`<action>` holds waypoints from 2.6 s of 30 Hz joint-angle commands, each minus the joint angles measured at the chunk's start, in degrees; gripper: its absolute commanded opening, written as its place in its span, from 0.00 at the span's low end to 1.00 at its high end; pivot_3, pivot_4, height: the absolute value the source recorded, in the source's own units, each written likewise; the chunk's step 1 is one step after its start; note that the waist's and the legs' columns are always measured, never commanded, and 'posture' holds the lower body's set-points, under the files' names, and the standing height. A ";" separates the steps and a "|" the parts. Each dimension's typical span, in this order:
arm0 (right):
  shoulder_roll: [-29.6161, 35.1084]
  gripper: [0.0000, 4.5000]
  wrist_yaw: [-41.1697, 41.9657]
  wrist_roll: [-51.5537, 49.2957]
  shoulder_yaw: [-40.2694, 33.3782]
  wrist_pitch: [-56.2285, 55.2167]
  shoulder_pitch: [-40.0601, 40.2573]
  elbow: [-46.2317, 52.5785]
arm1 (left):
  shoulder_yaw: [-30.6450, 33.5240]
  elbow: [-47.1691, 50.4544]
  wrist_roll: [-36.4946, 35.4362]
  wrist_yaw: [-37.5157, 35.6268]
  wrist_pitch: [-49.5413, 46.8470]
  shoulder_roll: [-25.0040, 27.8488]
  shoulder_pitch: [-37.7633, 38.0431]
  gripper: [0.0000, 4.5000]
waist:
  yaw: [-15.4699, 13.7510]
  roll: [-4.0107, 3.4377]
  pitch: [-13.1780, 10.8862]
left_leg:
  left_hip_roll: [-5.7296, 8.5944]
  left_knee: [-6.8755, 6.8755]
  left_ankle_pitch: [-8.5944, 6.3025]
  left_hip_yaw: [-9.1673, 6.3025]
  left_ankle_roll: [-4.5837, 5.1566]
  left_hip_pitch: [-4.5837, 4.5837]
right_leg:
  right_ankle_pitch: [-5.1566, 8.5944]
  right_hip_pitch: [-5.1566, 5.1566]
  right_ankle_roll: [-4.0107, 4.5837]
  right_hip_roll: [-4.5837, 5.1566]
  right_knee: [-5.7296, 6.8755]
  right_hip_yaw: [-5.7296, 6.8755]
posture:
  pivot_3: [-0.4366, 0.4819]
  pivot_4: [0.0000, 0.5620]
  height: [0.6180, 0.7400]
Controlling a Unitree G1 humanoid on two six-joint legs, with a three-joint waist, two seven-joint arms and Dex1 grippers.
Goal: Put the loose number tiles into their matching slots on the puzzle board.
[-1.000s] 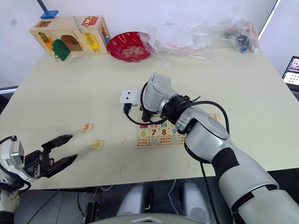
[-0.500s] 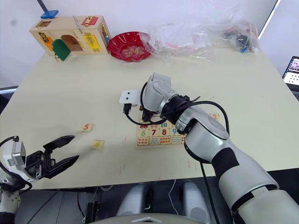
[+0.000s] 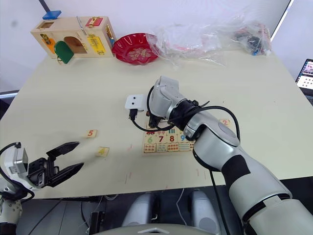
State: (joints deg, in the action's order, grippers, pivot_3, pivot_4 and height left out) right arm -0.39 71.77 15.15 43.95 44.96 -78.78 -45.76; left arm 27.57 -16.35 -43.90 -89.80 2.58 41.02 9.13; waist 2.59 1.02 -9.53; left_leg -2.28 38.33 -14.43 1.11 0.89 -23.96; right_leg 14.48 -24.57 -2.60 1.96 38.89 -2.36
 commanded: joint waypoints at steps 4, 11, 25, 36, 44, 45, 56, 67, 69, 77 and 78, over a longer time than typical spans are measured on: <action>-0.05 0.19 0.63 0.63 -1.04 -0.49 -1.02 0.65 | 1.78 1.98 -0.11 -0.06 -0.28 0.16 0.63 1.00 | 0.00 0.00 0.00 | 0.00 0.00 0.00 0.00 0.00 0.00 | 0.00 0.00 0.00 0.00 0.00 0.00 | 0.48 0.27 1.00; 0.08 0.19 0.70 0.71 -1.22 -0.49 -1.05 0.96 | 1.79 2.51 -0.06 0.20 -0.63 0.09 0.83 1.00 | 0.00 0.00 0.00 | 0.00 0.00 0.00 0.00 0.00 0.00 | 0.00 0.00 0.00 0.01 0.00 0.00 | 0.48 0.27 1.00; 0.58 0.98 -0.06 0.44 -2.34 -0.78 -1.35 1.29 | 1.89 2.60 0.20 0.31 -0.94 0.18 0.75 1.00 | 0.01 0.00 -0.01 | 0.00 -0.01 0.00 0.00 0.00 0.00 | 0.00 0.00 0.01 0.00 -0.01 0.00 | 0.48 0.27 1.00; 8.70 0.98 -1.12 -10.64 -17.29 -0.35 11.42 29.39 | 2.57 3.03 0.30 0.27 -1.38 0.02 0.46 1.00 | -0.09 0.16 0.04 | -0.04 -0.06 0.00 -0.02 0.00 -0.03 | 0.00 0.00 0.00 0.05 -0.07 0.06 | 0.48 0.27 1.00; 16.98 0.98 -4.47 -15.67 -22.15 -4.61 23.26 40.68 | 3.20 1.97 0.46 -0.80 -1.51 0.55 0.08 1.00 | -0.17 0.22 0.03 | 0.00 0.03 0.00 0.01 0.01 0.00 | -0.01 0.05 -0.02 0.06 -0.02 0.05 | 0.48 0.27 1.00; 17.59 0.98 -5.34 -15.35 -22.03 -5.90 24.19 40.21 | 3.24 1.75 0.52 -0.92 -1.52 0.63 -0.06 1.00 | -0.13 0.22 0.03 | 0.00 0.02 0.00 0.02 0.01 0.02 | -0.01 0.04 -0.02 0.04 -0.02 0.04 | 0.48 0.27 1.00; 18.17 0.05 -8.17 -16.18 -22.04 -12.87 26.51 31.34 | 3.50 -0.06 0.79 -2.16 -1.44 1.59 -1.10 1.00 | -0.10 0.24 0.01 | -0.03 0.00 0.00 0.10 0.01 0.04 | -0.01 0.03 -0.01 -0.01 -0.03 -0.04 | 0.48 0.27 1.00; 15.72 0.02 -9.18 -14.17 -19.42 -14.58 24.54 25.75 | 4.19 -0.54 0.88 -2.53 -0.95 1.49 -0.35 1.00 | -0.09 0.23 0.01 | -0.04 0.00 0.00 0.09 0.01 0.04 | -0.01 0.02 -0.01 -0.01 -0.02 -0.03 | 0.48 0.27 1.00; 15.24 0.02 -9.31 -13.95 -19.37 -14.91 23.98 24.62 | 4.25 -0.65 0.94 -2.53 -0.89 1.43 -0.34 1.00 | -0.09 0.23 0.01 | -0.04 0.00 0.00 0.09 0.01 0.04 | -0.01 0.03 -0.01 -0.01 -0.02 -0.03 | 0.48 0.27 1.00; 13.94 0.02 -9.50 -12.97 -19.31 -15.84 22.49 21.52 | 4.34 -0.93 1.07 -2.67 -0.57 1.19 -0.14 1.00 | -0.08 0.23 0.01 | -0.04 0.00 0.00 0.08 0.01 0.04 | -0.01 0.03 -0.01 -0.01 -0.02 -0.03 | 0.48 0.27 1.00; 13.86 0.02 -9.49 -12.92 -19.32 -15.96 22.42 21.30 | 4.32 -0.98 1.07 -2.68 -0.52 1.18 -0.12 1.00 | -0.08 0.23 0.01 | -0.04 0.00 0.00 0.08 0.01 0.04 | -0.01 0.03 -0.01 -0.01 -0.02 -0.03 | 0.48 0.27 1.00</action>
State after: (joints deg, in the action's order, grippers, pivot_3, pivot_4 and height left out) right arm 13.56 62.18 2.13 24.68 30.15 -54.78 -25.35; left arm 30.46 -17.20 -42.65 -90.59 1.45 41.51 8.74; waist 2.50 1.25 -9.53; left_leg -2.32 38.33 -14.43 1.19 0.90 -23.92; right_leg 14.47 -24.54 -2.61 1.95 38.87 -2.39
